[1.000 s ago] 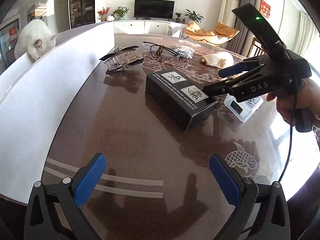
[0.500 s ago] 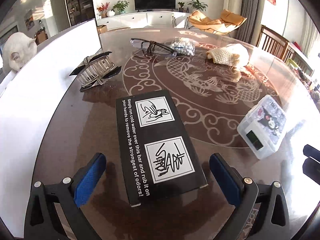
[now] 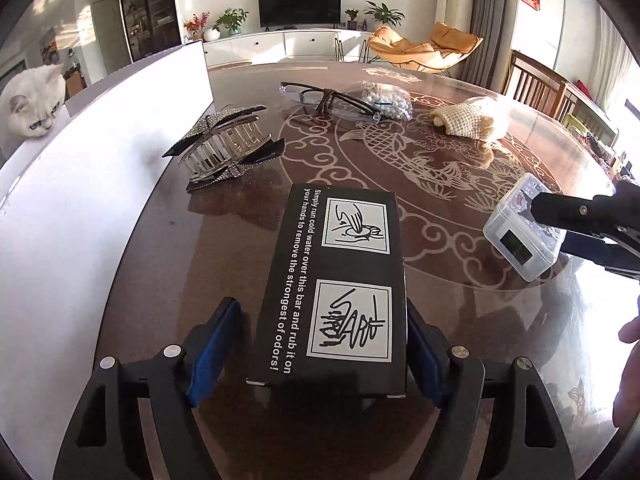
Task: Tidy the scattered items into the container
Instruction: 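Lower the left gripper around the black soap box while the right approaches the Kuromi box, then grasp the clear Kuromi box with the right gripper while the left closes on the black box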
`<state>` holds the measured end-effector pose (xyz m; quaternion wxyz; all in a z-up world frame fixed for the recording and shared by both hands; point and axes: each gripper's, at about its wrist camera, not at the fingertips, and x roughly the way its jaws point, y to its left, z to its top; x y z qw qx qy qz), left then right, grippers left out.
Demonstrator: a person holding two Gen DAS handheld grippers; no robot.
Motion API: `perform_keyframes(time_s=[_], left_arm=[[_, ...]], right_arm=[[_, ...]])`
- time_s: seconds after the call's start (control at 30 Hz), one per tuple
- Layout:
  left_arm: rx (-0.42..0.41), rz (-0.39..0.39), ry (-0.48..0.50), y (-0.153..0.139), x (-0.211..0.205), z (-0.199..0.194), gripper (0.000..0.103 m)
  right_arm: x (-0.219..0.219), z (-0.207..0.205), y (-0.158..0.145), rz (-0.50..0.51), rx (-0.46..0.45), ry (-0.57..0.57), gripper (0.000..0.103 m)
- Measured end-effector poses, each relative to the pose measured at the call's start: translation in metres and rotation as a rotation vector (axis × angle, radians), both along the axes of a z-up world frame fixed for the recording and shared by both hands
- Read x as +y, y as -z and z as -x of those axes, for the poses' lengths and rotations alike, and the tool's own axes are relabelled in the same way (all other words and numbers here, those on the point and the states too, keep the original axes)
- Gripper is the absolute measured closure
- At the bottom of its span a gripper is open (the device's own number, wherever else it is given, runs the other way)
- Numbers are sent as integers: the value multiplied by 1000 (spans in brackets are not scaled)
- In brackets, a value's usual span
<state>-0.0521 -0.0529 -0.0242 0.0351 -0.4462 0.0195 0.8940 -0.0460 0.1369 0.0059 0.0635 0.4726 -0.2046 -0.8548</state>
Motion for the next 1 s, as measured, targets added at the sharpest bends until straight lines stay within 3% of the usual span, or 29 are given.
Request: perform_keyframes(time_s=[0.13, 0.3, 0.47, 0.7, 0.83, 1.0], left_arm=[[0, 3, -13, 0, 0, 1, 23], [-5, 0, -24, 2, -1, 2, 19], [-34, 1, -43, 5, -4, 6, 1], [-36, 2, -42, 5, -4, 6, 0], [-36, 2, -43, 5, -4, 6, 0], [-37, 2, -42, 5, -4, 6, 0]], right_arm=[[0, 8, 5, 36, -50, 124, 17], [-28, 26, 4, -113, -57, 220, 17], [-45, 37, 8, -260, 23, 108, 20], [-15, 13, 8, -269, 111, -57, 37], [-2, 2, 9, -228, 159, -155, 35], [-15, 6, 10, -352, 142, -194, 34]])
